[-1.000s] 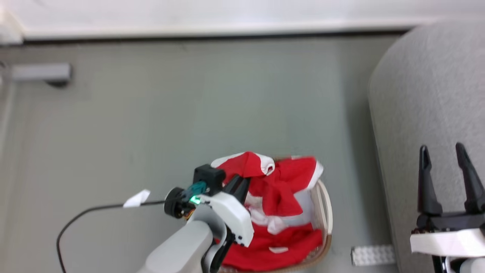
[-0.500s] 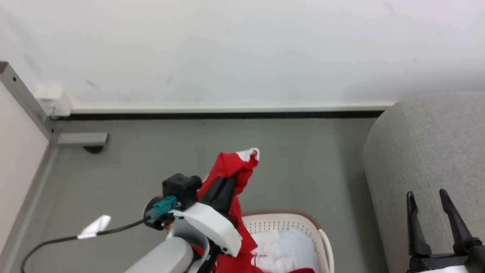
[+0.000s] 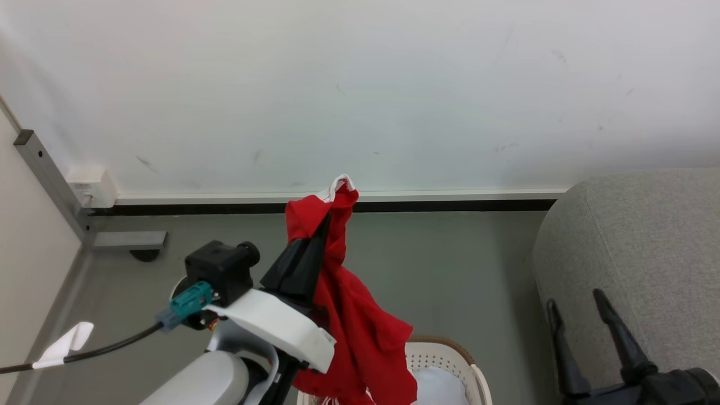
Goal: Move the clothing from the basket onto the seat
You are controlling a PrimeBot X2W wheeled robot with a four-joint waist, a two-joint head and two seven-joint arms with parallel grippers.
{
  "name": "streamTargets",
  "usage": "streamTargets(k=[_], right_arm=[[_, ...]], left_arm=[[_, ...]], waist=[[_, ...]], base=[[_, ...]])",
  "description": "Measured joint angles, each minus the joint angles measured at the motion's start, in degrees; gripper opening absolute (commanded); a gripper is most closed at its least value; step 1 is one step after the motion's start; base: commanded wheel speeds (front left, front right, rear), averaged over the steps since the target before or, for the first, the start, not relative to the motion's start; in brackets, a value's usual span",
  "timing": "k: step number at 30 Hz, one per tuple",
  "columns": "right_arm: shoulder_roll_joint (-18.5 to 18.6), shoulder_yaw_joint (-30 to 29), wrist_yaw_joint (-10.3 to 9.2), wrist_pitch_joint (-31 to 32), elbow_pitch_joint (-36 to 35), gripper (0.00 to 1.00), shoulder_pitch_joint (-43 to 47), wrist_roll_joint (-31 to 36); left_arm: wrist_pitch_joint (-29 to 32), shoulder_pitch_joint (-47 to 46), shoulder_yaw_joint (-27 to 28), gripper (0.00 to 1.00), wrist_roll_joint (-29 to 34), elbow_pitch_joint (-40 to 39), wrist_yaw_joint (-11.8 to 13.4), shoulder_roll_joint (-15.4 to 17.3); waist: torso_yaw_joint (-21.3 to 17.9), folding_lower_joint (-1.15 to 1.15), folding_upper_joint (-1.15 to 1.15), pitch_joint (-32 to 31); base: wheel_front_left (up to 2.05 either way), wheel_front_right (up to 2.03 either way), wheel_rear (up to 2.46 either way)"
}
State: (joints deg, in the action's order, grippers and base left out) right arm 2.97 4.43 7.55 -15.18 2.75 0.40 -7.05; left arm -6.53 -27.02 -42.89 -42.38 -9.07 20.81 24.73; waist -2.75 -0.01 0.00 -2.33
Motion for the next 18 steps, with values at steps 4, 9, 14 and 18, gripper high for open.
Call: streamTargets(k=[4, 9, 14, 18], right_arm=[[1.99, 7.24, 0.01, 0.01, 0.78, 1.0, -0.81, -0.75], [4.28, 17.38, 0.0, 0.0, 2.42, 1.0, -6.72, -0.92], [5.11, 25.93, 0.01, 0.0, 5.95, 1.0, -12.5, -2.91], [5.47, 32.59, 0.01, 0.01, 10.35, 1.0, -17.13, -6.09]], left_arm=[[0.77, -0.27, -0.37, 0.0, 0.51, -2.19, 0.44, -0.05], [1.48, -1.14, -1.09, 0.0, 1.27, -3.07, 0.91, -0.56], [1.98, -2.09, -1.97, 0.0, 1.52, -3.18, 0.83, -1.29], [2.43, -2.44, -2.56, 0.0, 1.64, -3.14, 0.65, -1.76]], waist=[[0.21, 0.0, 0.0, -0.12], [0.21, 0.0, 0.0, -0.01], [0.57, 0.01, 0.0, -0.05], [1.05, 0.01, 0.0, -0.05]], base=[[0.0, 0.0, 0.0], [0.0, 0.0, 0.0], [0.0, 0.0, 0.0], [0.0, 0.0, 0.0]])
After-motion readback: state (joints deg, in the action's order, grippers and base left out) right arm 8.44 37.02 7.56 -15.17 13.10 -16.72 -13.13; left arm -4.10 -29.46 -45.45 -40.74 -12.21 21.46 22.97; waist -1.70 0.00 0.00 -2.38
